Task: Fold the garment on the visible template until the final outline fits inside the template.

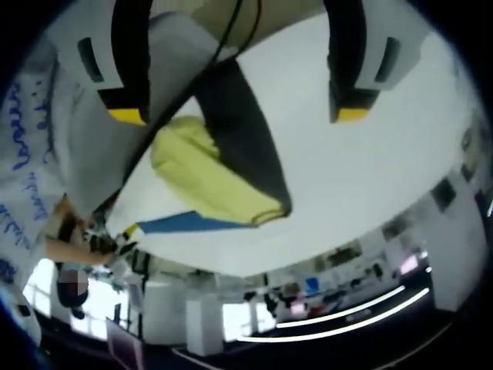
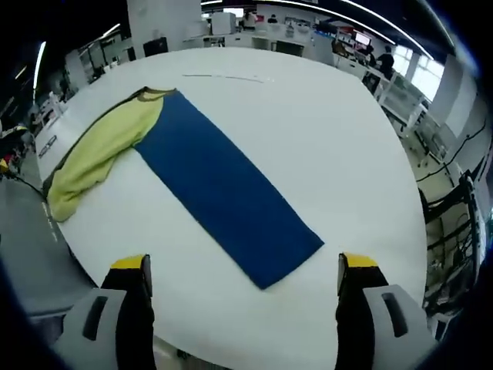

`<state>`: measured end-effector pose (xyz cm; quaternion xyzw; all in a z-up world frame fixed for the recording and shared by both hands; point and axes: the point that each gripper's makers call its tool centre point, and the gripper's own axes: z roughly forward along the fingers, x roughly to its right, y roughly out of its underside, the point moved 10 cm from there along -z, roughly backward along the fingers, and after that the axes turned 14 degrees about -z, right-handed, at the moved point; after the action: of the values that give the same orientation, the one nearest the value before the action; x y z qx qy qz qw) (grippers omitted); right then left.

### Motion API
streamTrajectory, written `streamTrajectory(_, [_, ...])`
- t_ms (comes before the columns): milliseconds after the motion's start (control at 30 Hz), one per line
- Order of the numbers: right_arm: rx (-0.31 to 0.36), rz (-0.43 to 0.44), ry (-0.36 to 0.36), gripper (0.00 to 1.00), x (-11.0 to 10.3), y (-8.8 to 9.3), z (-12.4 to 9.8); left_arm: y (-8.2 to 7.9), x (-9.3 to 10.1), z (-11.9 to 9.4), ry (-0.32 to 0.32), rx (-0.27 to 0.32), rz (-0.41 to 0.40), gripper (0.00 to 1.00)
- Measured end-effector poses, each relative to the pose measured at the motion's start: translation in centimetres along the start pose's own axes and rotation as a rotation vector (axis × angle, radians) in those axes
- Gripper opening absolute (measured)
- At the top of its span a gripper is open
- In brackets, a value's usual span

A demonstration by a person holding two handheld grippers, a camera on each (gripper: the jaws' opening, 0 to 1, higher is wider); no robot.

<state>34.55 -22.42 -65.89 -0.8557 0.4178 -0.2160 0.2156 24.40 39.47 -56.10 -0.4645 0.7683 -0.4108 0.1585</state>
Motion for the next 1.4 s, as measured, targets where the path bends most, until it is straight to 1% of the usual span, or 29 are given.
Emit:
streamTrajectory(133, [0.055, -0.024, -0.005, 1.0, -1.6, -1.4, -1.0, 0.1, -0.1, 0.1, 0.006, -0.004, -0.002, 0.92])
streamTrajectory(267, [0.101, -0.083, -0.016, 1.0, -3.8, -2.9, -2.1, 0.3, -0.3, 0.1, 0.007, -0.005, -0.009, 0.91])
streamTrajectory(400, [0.15, -0.111, -0.012, 1.0, -5.4, -4.3, -3.1, 0.7, -0.4, 0.3, 0.015, -0.022, -0.018, 0.91])
streamTrajectory(433, [0.178, -0.118, -0.012, 1.0, -6.0, -4.9, -3.5, 0.8, -0.4, 0.4, 0.02, -0.031, -0.02, 0.91])
streamTrajectory(467, [0.206, -0.132, -0.014, 1.0, -6.8, -5.5, -4.0, 0.9, -0.4, 0.5, 0.027, -0.04, -0.016, 0.9])
streamTrajectory(500, [0.217, -0.146, -0.021, 1.0, -7.2, -5.8, -4.3, 0.9, -0.4, 0.5, 0.03, -0.047, -0.015, 0.9])
streamTrajectory(533, [0.232, -0.182, -0.036, 1.0, -8.1, -6.2, -4.7, 1.0, -0.4, 0.6, 0.032, -0.052, -0.016, 0.9])
streamTrajectory(600, [0.232, -0.235, -0.053, 1.0, -9.4, -6.7, -5.3, 1.1, -0.4, 0.8, 0.04, -0.064, -0.018, 0.9])
streamTrajectory(667, [0.244, -0.252, -0.038, 1.0, -10.2, -7.2, -5.7, 1.1, -0.5, 1.0, 0.042, -0.071, -0.022, 0.9])
streamTrajectory(800, [0.297, -0.261, -0.029, 1.0, -11.8, -8.1, -6.9, 1.0, -0.5, 1.2, 0.051, -0.069, -0.029, 0.9])
streamTrajectory(867, [0.302, -0.275, -0.043, 1.0, -12.8, -8.4, -7.4, 1.1, -0.6, 1.4, 0.055, -0.07, -0.032, 0.9])
streamTrajectory(933, [0.305, -0.309, -0.032, 1.0, -13.5, -8.6, -7.7, 1.2, -0.5, 1.6, 0.057, -0.069, -0.035, 0.9])
streamTrajectory(967, [0.292, -0.34, 0.013, 1.0, -13.6, -8.7, -8.0, 1.3, -0.5, 1.7, 0.057, -0.067, -0.041, 0.91])
streamTrajectory(1033, [0.271, -0.393, 0.063, 1.0, -13.8, -8.7, -8.3, 1.4, -0.4, 1.8, 0.064, -0.065, -0.034, 0.92])
streamTrajectory(1100, [0.283, -0.369, 0.044, 1.0, -14.5, -8.7, -8.6, 1.5, -0.4, 1.9, 0.068, -0.066, -0.038, 0.89])
streamTrajectory(1133, [0.299, -0.346, 0.021, 1.0, -15.0, -8.7, -8.7, 1.6, -0.4, 1.9, 0.067, -0.07, -0.042, 0.89])
streamTrajectory(1200, [0.308, -0.343, 0.02, 1.0, -15.4, -8.8, -8.9, 1.8, -0.5, 2.0, 0.067, -0.078, -0.042, 0.9])
streamTrajectory(1300, [0.305, -0.343, 0.015, 1.0, -16.0, -8.7, -9.1, 2.0, -0.7, 2.1, 0.064, -0.092, -0.052, 0.88])
streamTrajectory(1400, [0.306, -0.345, 0.003, 1.0, -16.7, -8.7, -9.2, 2.2, -0.7, 2.3, 0.071, -0.09, -0.063, 0.86])
